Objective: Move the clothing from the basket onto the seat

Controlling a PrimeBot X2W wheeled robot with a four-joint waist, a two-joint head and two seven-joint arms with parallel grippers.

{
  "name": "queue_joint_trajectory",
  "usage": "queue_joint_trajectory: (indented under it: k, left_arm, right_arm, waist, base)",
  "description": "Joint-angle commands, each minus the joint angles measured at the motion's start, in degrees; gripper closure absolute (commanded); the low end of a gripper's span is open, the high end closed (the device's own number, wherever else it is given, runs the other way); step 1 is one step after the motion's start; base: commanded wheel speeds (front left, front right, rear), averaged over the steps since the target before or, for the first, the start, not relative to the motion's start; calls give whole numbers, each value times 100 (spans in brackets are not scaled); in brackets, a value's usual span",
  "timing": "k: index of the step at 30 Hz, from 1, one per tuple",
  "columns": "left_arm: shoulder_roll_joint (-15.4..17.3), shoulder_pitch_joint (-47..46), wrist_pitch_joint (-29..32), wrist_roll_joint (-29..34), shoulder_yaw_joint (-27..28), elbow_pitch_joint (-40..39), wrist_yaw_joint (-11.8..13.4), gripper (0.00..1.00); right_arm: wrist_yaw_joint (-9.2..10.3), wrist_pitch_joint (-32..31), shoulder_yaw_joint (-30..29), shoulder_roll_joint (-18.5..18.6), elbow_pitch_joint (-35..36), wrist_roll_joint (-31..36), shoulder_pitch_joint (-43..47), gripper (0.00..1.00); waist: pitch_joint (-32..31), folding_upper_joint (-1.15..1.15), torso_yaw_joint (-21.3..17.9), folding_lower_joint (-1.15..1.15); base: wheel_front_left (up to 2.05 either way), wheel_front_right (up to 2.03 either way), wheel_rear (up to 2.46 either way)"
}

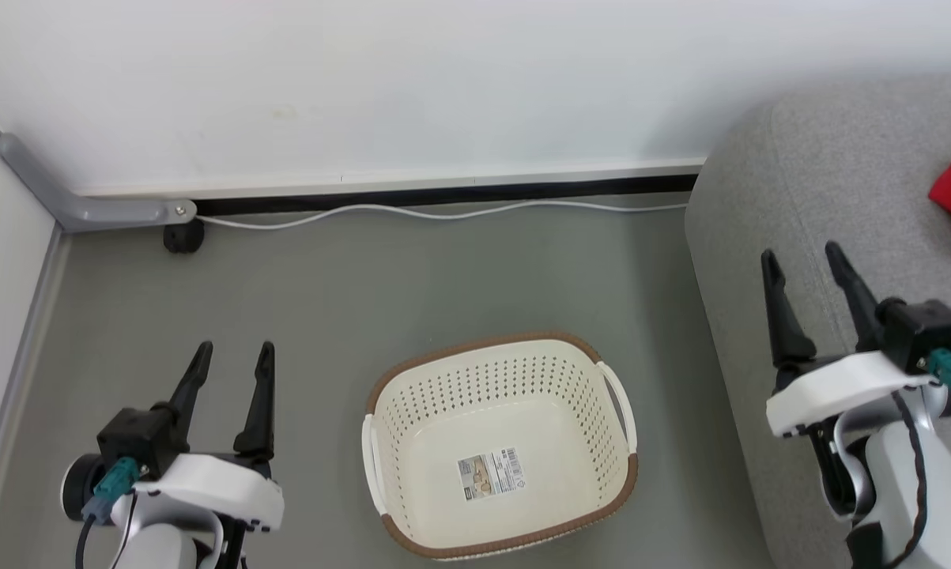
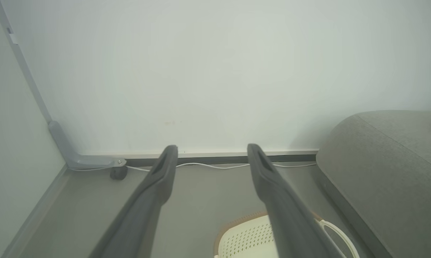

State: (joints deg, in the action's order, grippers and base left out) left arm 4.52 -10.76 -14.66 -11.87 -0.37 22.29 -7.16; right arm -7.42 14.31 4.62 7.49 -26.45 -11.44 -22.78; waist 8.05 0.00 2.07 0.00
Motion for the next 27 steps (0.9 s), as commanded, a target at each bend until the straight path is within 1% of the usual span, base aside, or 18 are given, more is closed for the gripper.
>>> queue_joint_trajectory:
  k: [1,9,12,18,27]
  left_arm:
    - [90,37,-34,64,214,-177,5,0]
    - [153,481,-34,176,401,-396,-24,0]
    - [124,645,-34,244,462,-496,-26,0]
    - [14,982,-34,342,587,-658,-28,0]
    - [-106,1324,-34,332,693,-587,-29,0]
  right_arm:
    - [-7,69,141,-11,218,-35,95,0]
    - [-7,69,186,-197,606,5,767,0]
    - [-7,69,166,-257,662,30,985,0]
    - [-7,69,64,-350,603,93,1293,0]
    - [-7,69,-165,-412,422,216,1535,0]
  waist:
    - [-100,0,5,0]
    - [-334,0,-125,0]
    - [-416,0,-176,0]
    - [-563,0,-234,0]
    - [-758,0,-182,0]
  base:
    - [0,0,0]
    - [0,0,0]
    - [0,0,0]
    - [0,0,0]
    - [0,0,0]
